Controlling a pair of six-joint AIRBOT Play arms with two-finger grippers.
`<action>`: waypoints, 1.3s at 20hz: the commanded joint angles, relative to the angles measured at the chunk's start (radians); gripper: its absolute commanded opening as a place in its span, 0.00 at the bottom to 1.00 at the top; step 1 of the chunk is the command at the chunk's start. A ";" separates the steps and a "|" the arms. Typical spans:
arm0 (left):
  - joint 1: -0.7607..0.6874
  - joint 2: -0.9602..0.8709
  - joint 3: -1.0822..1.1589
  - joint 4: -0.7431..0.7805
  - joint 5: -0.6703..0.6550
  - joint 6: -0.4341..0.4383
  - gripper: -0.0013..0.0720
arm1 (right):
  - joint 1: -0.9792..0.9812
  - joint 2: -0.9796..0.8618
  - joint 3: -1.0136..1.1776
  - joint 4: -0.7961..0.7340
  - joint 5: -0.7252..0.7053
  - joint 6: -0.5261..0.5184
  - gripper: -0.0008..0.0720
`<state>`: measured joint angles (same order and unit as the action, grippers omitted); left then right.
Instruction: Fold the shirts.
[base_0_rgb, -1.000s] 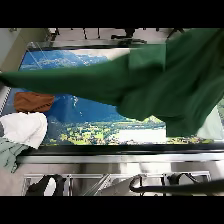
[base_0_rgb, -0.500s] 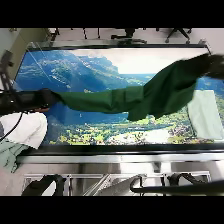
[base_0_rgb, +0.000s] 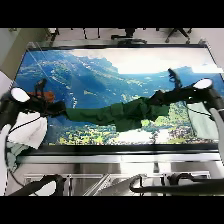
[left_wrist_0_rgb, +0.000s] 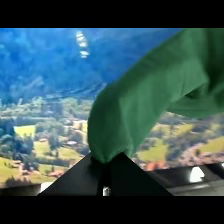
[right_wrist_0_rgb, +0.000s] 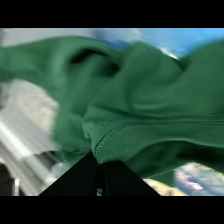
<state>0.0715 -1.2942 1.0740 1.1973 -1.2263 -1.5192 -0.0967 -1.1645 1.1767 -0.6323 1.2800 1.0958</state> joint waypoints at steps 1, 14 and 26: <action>0.037 -0.152 -0.069 0.005 0.086 0.069 0.04 | 0.013 -0.120 -0.014 -0.031 -0.051 -0.013 0.04; 0.038 -0.132 0.182 -0.048 -0.111 0.178 0.98 | 0.013 -0.124 -0.014 -0.039 0.007 -0.037 0.04; -0.598 -0.225 0.261 -0.142 0.345 0.053 0.98 | 0.011 -0.124 -0.014 -0.039 0.003 -0.049 0.04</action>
<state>-0.3592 -1.4277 1.3277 1.0611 -1.0653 -1.4258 -0.0849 -1.2892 1.1629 -0.6704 1.2823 1.0473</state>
